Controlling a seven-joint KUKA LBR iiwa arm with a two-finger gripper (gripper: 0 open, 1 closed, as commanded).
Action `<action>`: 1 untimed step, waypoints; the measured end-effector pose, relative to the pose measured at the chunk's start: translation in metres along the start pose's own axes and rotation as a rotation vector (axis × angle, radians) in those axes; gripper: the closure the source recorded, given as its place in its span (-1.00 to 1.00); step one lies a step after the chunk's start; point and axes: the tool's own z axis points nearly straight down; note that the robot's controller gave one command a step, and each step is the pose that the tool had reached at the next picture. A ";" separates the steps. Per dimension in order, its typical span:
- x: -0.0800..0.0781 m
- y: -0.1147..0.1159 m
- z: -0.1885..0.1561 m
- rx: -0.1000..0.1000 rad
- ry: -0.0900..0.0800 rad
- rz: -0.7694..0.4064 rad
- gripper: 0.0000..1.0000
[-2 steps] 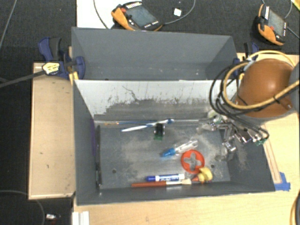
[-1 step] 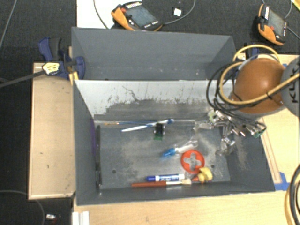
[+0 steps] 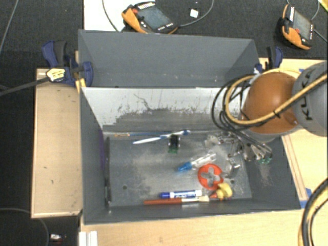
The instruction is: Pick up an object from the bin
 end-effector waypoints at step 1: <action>-0.006 -0.020 0.009 0.003 0.000 0.066 -1.00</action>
Offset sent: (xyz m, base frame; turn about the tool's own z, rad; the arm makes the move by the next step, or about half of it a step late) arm -0.0036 0.0052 -0.0493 0.2127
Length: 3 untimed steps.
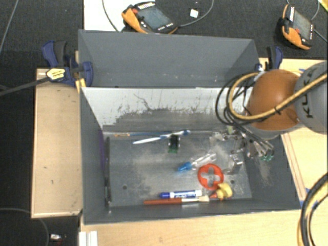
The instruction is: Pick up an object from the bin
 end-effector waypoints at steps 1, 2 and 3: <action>0.010 0.026 0.041 -0.005 -0.001 0.146 -1.00; 0.012 0.014 0.039 0.000 -0.003 0.186 1.00; 0.012 0.014 0.039 0.000 -0.003 0.184 1.00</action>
Offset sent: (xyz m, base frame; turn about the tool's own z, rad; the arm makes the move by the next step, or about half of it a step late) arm -0.0156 0.0110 -0.0405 0.1910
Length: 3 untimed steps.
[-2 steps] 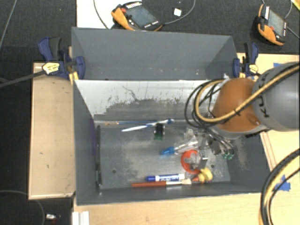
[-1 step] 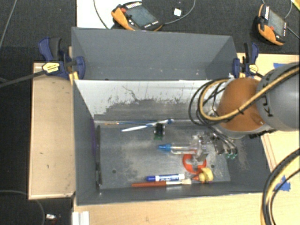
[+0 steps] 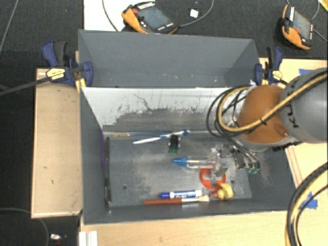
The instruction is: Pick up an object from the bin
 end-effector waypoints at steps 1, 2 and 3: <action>0.004 0.000 -0.095 0.000 -0.003 0.010 1.00; 0.004 0.000 -0.095 0.000 -0.003 0.009 1.00; -0.005 0.000 -0.171 0.002 -0.014 0.012 1.00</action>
Offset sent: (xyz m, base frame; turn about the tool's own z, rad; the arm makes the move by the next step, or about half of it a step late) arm 0.0000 0.0000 0.0000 0.0000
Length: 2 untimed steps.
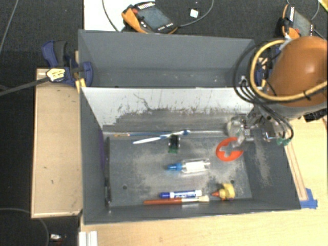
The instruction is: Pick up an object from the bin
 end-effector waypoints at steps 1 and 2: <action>-0.021 -0.009 -0.101 -0.002 0.018 0.035 1.00; -0.017 -0.003 -0.102 0.001 -0.002 0.031 1.00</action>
Offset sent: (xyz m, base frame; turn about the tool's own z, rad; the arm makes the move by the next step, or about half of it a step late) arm -0.0108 0.0235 0.0023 0.0123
